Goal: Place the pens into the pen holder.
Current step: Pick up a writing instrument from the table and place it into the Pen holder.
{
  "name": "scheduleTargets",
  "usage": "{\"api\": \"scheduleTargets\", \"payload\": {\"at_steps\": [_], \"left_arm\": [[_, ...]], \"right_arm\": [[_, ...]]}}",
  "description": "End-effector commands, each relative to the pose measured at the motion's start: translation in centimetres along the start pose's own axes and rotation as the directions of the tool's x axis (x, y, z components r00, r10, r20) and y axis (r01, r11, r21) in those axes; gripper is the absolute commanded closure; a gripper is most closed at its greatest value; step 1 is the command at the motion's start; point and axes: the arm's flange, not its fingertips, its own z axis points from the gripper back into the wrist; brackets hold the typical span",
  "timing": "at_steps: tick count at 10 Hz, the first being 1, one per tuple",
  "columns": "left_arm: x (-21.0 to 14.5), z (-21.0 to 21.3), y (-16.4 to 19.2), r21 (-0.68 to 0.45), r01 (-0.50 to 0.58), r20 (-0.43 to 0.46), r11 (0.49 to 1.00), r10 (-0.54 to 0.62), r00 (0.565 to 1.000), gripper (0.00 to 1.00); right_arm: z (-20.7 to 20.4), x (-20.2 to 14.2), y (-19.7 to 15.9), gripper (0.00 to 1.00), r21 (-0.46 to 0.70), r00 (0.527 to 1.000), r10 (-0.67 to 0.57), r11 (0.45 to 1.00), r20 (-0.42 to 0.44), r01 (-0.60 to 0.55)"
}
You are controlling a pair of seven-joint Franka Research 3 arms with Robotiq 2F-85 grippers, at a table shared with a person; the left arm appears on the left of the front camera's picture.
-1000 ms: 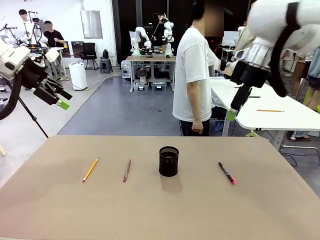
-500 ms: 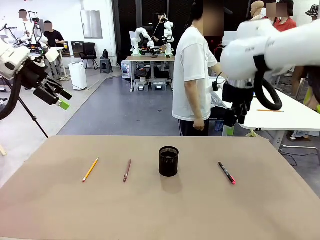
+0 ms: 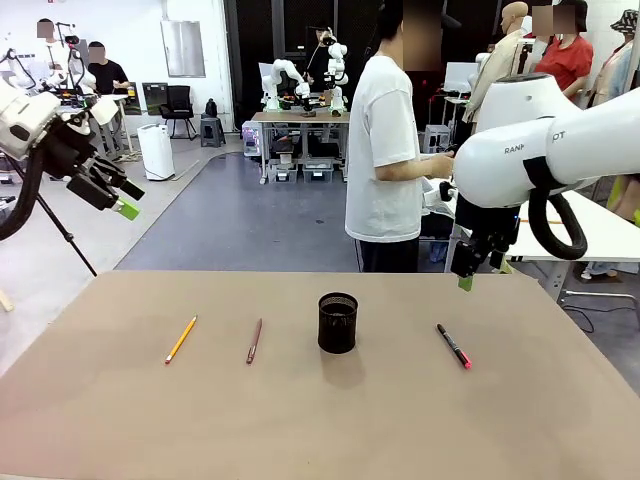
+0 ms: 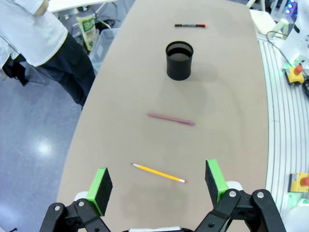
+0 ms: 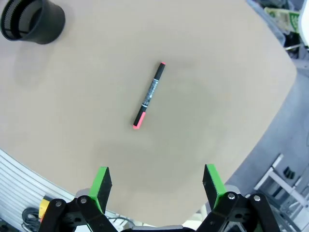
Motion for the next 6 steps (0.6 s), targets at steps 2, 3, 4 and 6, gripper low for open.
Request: {"api": "scheduleTargets", "payload": {"at_steps": [2,3,4,6], "left_arm": [[0.0,0.1,0.0,-0.005,0.001,0.004,1.000,-0.001,1.000,0.00],[0.0,0.1,0.0,-0.005,0.001,0.004,1.000,-0.001,1.000,0.00],[0.0,0.1,0.0,-0.005,0.001,0.004,1.000,-0.001,1.000,0.00],[0.0,0.1,0.0,-0.005,0.001,0.004,1.000,-0.001,1.000,0.00]], "right_arm": [[0.6,0.9,-0.4,0.00,-0.006,0.999,0.037,0.999,-0.018,-0.037],[0.2,0.4,0.0,0.00,0.002,1.000,0.006,1.000,-0.005,-0.006],[-2.6,1.7,-1.1,0.00,0.022,0.992,-0.120,0.993,0.049,0.119],[-7.4,3.6,-2.1,0.00,0.032,0.969,-0.246,0.969,0.031,0.245]]}}
